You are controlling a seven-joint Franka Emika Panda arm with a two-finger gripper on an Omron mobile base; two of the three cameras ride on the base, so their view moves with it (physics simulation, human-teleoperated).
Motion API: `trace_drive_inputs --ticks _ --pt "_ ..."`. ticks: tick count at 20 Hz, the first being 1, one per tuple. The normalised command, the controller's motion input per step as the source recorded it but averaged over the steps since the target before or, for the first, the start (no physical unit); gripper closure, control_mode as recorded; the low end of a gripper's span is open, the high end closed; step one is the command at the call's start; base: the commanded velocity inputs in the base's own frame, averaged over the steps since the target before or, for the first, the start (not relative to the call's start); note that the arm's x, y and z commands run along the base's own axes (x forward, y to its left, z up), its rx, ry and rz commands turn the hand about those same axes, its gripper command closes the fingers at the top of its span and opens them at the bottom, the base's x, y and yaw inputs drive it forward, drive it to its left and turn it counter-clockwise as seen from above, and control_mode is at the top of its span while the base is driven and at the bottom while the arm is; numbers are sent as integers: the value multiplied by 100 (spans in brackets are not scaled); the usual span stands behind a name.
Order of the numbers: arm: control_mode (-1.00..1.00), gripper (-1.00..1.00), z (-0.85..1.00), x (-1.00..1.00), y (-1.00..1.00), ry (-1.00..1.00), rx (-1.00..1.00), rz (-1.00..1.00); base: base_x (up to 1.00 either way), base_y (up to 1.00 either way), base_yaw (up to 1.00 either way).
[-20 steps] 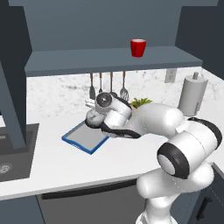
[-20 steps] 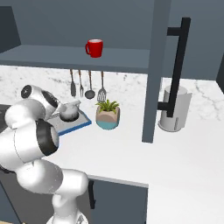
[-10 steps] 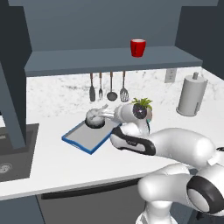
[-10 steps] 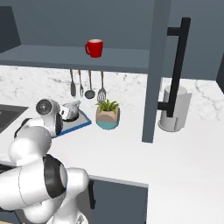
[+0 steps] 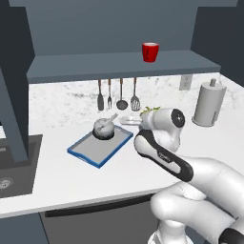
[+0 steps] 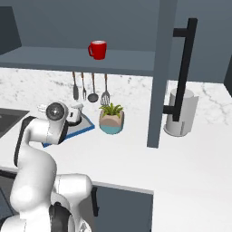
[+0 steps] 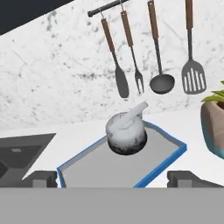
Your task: Pick the kettle from the counter and place it on the tray. Then pick the mug from the cabinet and place it on the tray. Then close the cabinet doors.
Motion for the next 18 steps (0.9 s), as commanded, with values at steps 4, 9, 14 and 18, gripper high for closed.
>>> trace_drive_inputs --ticks 4,9,14,18 --pt "-100 -100 78 -33 -23 1 -4 -7 0 0 0" --pt "-100 -100 77 -31 -25 9 -2 -11 0 0 0" --pt "-100 -100 71 -16 -23 13 0 -20 0 0 0" --pt "-100 -100 67 -10 -19 0 -5 -18 0 0 0"
